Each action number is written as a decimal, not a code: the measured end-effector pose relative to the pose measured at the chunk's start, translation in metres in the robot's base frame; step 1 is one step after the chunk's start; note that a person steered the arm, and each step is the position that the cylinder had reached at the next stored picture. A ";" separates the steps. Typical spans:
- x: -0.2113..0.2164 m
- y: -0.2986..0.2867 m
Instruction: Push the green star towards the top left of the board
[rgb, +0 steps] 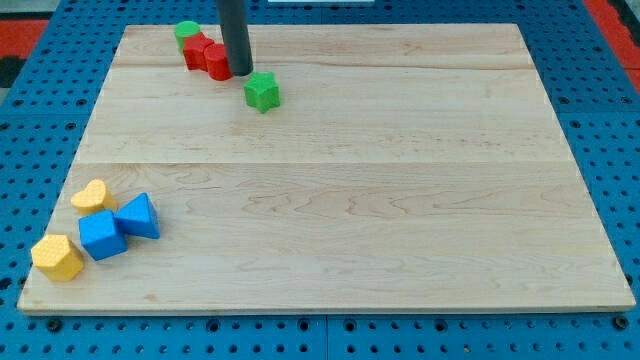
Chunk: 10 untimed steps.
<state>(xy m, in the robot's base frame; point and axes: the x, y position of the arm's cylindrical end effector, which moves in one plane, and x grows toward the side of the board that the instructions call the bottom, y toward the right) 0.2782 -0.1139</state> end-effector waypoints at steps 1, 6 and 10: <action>-0.009 -0.026; 0.058 -0.005; 0.068 -0.128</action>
<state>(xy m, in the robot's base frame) 0.3460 -0.2419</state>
